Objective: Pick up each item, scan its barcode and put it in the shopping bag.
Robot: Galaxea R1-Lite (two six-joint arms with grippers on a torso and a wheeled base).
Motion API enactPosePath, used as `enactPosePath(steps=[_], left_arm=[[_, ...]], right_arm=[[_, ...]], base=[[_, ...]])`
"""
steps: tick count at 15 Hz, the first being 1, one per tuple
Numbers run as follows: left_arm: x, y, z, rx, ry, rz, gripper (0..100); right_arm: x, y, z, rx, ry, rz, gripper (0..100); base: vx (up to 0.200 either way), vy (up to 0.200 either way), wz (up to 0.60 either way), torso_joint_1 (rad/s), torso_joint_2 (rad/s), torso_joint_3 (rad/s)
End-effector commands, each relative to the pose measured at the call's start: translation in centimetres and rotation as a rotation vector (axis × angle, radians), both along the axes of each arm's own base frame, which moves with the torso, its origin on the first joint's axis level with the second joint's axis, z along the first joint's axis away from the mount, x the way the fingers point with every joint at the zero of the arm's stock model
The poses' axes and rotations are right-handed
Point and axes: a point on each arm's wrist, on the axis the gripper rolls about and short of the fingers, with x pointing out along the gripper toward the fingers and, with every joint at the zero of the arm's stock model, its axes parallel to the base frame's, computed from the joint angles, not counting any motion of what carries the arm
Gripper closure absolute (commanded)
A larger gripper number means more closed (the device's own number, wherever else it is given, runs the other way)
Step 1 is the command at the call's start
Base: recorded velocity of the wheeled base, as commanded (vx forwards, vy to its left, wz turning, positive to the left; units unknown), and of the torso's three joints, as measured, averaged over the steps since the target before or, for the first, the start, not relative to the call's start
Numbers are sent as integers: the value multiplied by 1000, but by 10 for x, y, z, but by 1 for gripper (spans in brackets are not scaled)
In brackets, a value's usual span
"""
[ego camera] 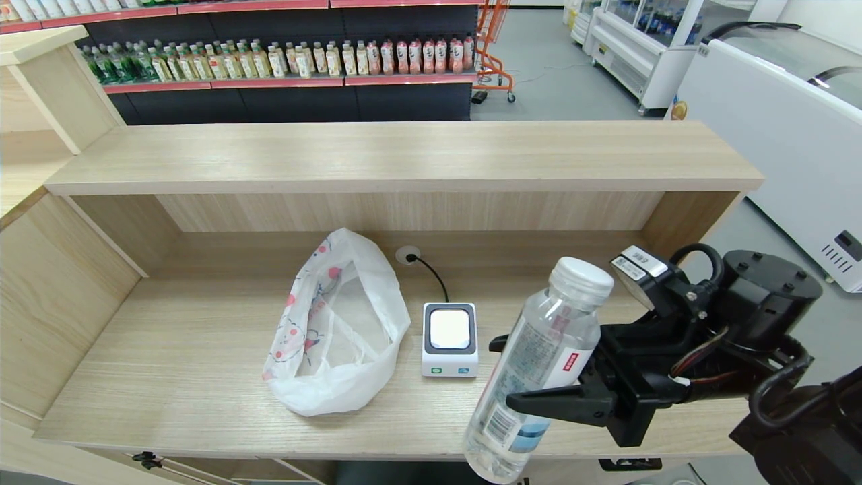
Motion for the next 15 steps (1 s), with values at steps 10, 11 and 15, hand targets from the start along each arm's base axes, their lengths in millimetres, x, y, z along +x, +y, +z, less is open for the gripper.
enactPosePath(steps=[10, 11, 15], left_arm=[[0, 0, 0, 0, 0, 0, 0], [0, 0, 0, 0, 0, 0, 0], [0, 0, 0, 0, 0, 0, 0]], right_arm=[[-11, -60, 30, -81, -183, -341, 100], [-17, -85, 28, -192, -181, -499, 100], [-25, -119, 29, -276, -235, -642, 100]], base=[[0, 0, 0, 0, 0, 0], [0, 0, 0, 0, 0, 0], [0, 0, 0, 0, 0, 0]])
